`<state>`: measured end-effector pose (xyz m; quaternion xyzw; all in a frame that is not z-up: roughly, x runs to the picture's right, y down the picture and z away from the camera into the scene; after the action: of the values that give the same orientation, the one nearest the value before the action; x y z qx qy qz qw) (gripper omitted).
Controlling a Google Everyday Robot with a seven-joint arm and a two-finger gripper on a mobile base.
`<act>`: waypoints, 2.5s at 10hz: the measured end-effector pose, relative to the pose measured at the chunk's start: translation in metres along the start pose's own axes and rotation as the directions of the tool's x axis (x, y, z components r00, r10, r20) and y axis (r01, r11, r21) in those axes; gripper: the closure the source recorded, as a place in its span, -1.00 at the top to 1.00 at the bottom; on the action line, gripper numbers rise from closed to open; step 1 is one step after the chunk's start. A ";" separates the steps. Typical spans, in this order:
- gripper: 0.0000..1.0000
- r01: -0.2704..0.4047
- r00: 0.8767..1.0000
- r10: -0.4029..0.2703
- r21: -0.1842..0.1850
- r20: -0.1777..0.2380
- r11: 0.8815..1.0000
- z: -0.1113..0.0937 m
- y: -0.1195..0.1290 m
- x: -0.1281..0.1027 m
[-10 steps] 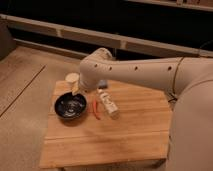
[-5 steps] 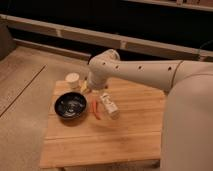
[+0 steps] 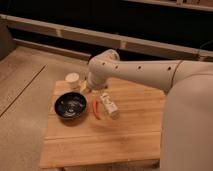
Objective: Place the pepper in the ceramic cup
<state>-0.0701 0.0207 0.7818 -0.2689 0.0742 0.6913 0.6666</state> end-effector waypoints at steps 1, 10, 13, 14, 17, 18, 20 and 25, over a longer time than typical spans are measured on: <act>0.30 -0.012 1.000 0.012 0.016 -0.009 1.000 0.007 -0.007 -0.004; -0.14 -0.025 0.994 0.033 0.079 -0.108 0.997 0.057 -0.014 -0.018; 0.24 0.000 0.990 0.013 0.097 -0.137 0.995 0.063 -0.013 -0.015; 0.28 -0.001 0.990 0.015 0.099 -0.143 0.995 0.065 -0.014 -0.014; 0.36 -0.044 0.975 0.072 0.136 -0.210 0.990 0.083 -0.031 -0.011; 0.36 -0.058 0.972 0.089 0.145 -0.219 0.988 0.087 -0.035 -0.015; 0.36 -0.068 0.971 0.101 0.150 -0.218 0.986 0.089 -0.036 -0.022; -0.03 -0.038 0.966 0.079 0.167 -0.247 0.985 0.100 -0.030 -0.021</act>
<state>-0.0695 0.0516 0.8838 -0.2977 0.2223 0.6624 0.6505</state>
